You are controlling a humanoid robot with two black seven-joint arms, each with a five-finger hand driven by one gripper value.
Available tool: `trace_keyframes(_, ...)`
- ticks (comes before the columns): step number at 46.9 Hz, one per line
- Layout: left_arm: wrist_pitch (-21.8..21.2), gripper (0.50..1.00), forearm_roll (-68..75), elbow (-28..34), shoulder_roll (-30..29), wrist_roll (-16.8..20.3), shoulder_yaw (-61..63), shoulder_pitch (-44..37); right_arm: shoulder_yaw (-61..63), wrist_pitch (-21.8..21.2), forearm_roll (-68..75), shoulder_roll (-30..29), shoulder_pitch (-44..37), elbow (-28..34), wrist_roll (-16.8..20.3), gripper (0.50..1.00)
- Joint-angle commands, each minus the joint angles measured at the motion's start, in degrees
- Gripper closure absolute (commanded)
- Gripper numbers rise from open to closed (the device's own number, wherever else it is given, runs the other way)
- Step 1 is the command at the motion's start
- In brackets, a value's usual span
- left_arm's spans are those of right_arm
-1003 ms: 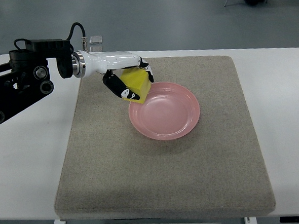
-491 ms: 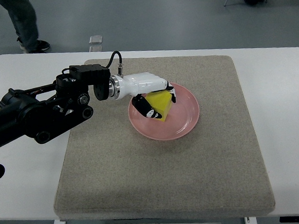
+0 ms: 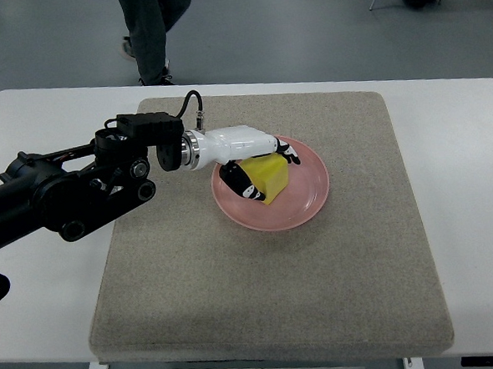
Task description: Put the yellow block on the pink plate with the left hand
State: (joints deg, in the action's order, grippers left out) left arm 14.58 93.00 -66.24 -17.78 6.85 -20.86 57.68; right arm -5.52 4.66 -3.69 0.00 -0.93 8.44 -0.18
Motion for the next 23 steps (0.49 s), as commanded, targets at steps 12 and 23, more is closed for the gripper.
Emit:
trace_keyframes(12, 0.1, 0.506, -21.2, -0.2, -6.0, 0.0, -0.7, -1.0, 0.1, 0.0, 0.0, 0.0, 0.0, 0.0, 0.0, 0.576)
trace_keyframes(23, -0.4, 0.506, -47.2, 3.5, -12.1, 0.0, -4.3, -1.2, 0.1, 0.0, 0.0, 0.0, 0.0, 0.0, 0.0, 0.576)
